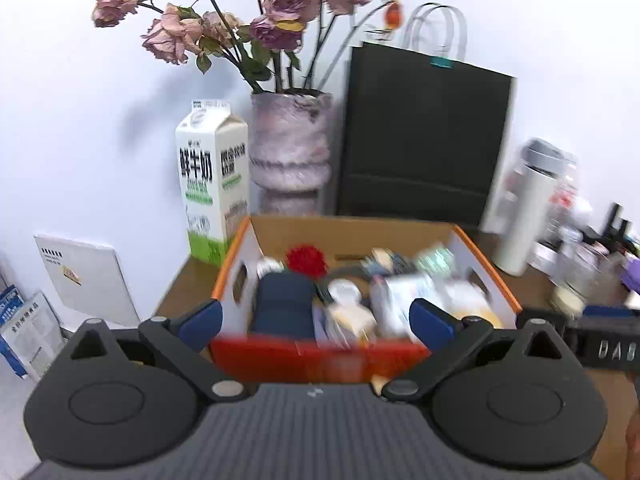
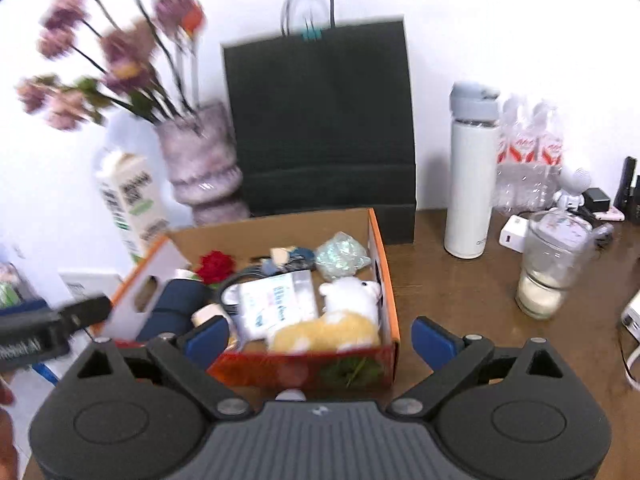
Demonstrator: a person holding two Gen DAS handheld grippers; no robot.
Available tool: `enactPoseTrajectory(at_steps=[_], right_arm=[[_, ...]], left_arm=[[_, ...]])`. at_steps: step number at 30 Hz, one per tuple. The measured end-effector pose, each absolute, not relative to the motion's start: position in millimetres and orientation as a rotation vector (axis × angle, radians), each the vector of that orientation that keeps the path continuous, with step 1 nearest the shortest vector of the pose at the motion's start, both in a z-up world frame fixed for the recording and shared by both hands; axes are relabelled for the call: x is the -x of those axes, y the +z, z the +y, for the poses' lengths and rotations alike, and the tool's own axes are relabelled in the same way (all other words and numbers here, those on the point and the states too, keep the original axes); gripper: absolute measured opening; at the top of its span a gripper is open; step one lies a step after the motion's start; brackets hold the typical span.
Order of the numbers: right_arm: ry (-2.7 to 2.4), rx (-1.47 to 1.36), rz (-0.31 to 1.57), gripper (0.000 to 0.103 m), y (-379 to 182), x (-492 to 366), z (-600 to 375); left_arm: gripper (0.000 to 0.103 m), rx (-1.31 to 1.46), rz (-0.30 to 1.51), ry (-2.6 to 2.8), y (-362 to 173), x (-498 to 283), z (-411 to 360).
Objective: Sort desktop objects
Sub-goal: 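Withdraw both tools from the box back over the table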
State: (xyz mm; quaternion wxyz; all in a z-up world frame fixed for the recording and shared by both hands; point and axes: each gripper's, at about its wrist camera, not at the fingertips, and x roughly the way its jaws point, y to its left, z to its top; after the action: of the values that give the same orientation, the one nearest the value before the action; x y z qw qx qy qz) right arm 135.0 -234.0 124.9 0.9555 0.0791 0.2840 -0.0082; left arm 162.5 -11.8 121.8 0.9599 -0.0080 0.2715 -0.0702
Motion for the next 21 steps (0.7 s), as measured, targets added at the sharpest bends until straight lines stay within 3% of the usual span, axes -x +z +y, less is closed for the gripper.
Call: enactPoseTrajectory(at_steps=[13,21], right_arm=[[0.055,-0.09,0.507,0.096,60,26,-219],[0.081,-0.049,0.507,0.08,41,26,-205]], left_arm=[[0.102,0.088,0.582,-0.144,52,-9,1],[0.093,0.056,0.643,-0.2,30,-2,-1]])
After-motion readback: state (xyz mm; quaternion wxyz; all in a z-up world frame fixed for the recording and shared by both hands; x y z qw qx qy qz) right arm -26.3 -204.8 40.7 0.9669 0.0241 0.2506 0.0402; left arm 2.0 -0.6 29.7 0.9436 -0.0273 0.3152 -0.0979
